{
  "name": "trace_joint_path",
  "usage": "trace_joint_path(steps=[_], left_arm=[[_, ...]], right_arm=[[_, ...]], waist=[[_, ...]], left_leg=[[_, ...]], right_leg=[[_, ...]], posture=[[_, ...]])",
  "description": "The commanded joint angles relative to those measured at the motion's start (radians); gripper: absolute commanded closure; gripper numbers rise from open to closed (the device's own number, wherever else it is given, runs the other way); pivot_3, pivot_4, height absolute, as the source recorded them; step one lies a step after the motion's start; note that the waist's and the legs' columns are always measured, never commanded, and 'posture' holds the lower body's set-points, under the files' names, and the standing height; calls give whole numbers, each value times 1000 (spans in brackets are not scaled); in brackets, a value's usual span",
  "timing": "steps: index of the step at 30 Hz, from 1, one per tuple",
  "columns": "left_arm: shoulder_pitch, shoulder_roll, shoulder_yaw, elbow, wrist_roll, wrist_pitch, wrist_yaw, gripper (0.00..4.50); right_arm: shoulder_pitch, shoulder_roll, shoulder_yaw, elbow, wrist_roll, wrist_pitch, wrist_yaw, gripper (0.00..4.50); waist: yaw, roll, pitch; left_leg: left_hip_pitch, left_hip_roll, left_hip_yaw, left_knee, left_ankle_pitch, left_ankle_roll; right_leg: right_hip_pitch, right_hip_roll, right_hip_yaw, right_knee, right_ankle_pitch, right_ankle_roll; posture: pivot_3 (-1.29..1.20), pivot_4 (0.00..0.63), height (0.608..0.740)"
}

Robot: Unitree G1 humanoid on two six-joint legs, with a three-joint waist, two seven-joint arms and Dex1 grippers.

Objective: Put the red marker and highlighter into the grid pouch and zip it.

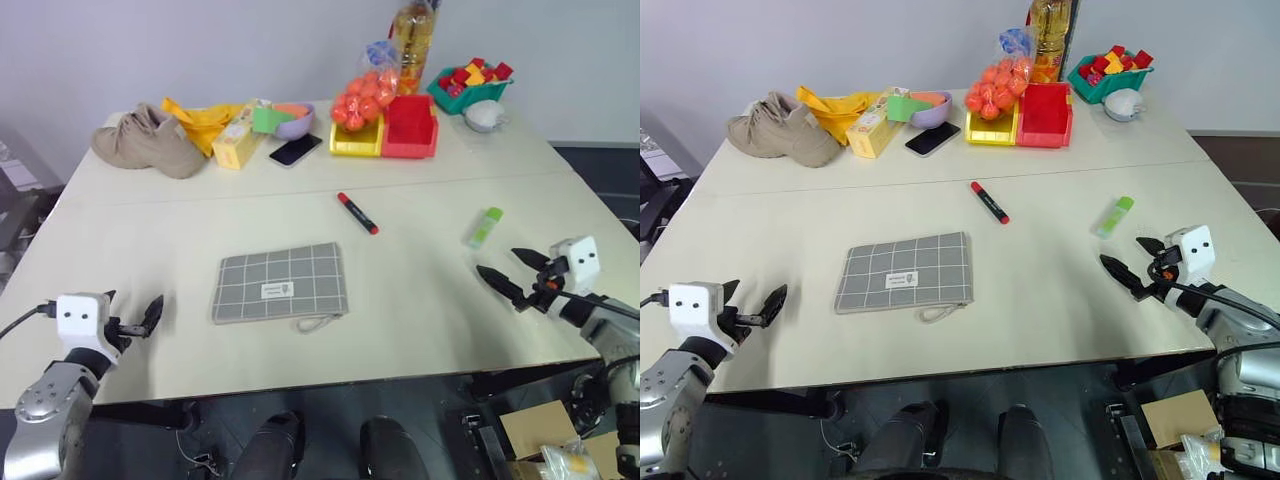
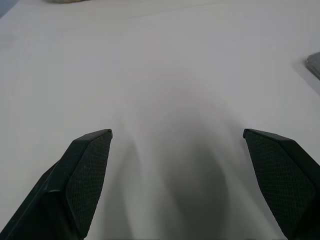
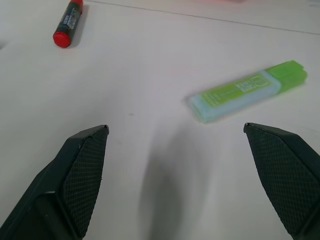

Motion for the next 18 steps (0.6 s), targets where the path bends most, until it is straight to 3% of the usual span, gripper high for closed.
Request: trace_joint_path(steps=[1,10,18], left_arm=[[1,2,20,-47,-17,4,2,4],[-33,-1,15,-26,-4,-17,15,4],[-27,-41,-22,-38,35,-87,20,4]], right_arm=[[-10,-5,-13,-27,12,0,-1,8],[-24,25,18,-145,42,51,-11,8],[-154,154,205,-371,80,155,-55,8]], waist=[[2,0,0],[15,0,0],[14,0,0]], left_leg=[[0,0,0,0,0,0],[0,0,0,0,0,0],[0,1,0,0,0,0]], right_leg=[[0,0,0,0,0,0],[0,0,0,0,0,0],[-1,0,0,-1,0,0]], posture=[[0,150,740],[0,150,740],[0,150,740]])
